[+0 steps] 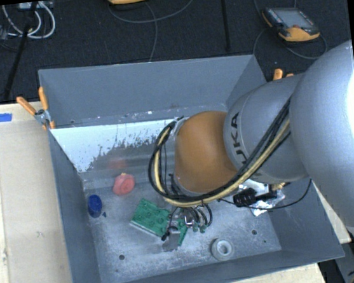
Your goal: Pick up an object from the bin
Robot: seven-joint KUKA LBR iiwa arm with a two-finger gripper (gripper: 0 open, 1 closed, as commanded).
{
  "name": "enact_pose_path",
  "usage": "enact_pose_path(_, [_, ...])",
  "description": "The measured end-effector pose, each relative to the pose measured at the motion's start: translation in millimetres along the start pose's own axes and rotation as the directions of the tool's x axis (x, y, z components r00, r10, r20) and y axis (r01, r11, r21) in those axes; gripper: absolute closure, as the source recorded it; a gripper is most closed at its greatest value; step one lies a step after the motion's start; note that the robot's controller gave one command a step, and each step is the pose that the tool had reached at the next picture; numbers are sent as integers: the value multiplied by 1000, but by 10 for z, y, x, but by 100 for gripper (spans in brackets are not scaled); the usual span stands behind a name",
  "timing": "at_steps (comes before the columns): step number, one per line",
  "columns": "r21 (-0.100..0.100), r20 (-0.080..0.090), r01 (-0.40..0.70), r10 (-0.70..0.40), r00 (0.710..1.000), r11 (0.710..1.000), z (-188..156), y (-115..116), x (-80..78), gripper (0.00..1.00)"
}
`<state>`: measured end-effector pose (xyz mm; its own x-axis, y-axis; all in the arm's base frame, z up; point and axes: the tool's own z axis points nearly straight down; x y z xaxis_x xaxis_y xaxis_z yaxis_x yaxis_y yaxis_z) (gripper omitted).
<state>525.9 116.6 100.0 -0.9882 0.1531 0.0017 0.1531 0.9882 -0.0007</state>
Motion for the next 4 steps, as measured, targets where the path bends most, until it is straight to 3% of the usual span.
enact_pose_path(1, [0, 0, -189, 189, 982, 982, 7, 24, 8, 0])
enact_pose_path(2, [0, -1, -302, 302, 953, 953, 310, -30, 3, 0])
enact_pose_path(3, [-1, -1, -304, 304, 953, 953, 311, -29, 1, 0])
enact_pose_path(4, [-2, -2, -306, 306, 952, 952, 294, -28, -5, 100])
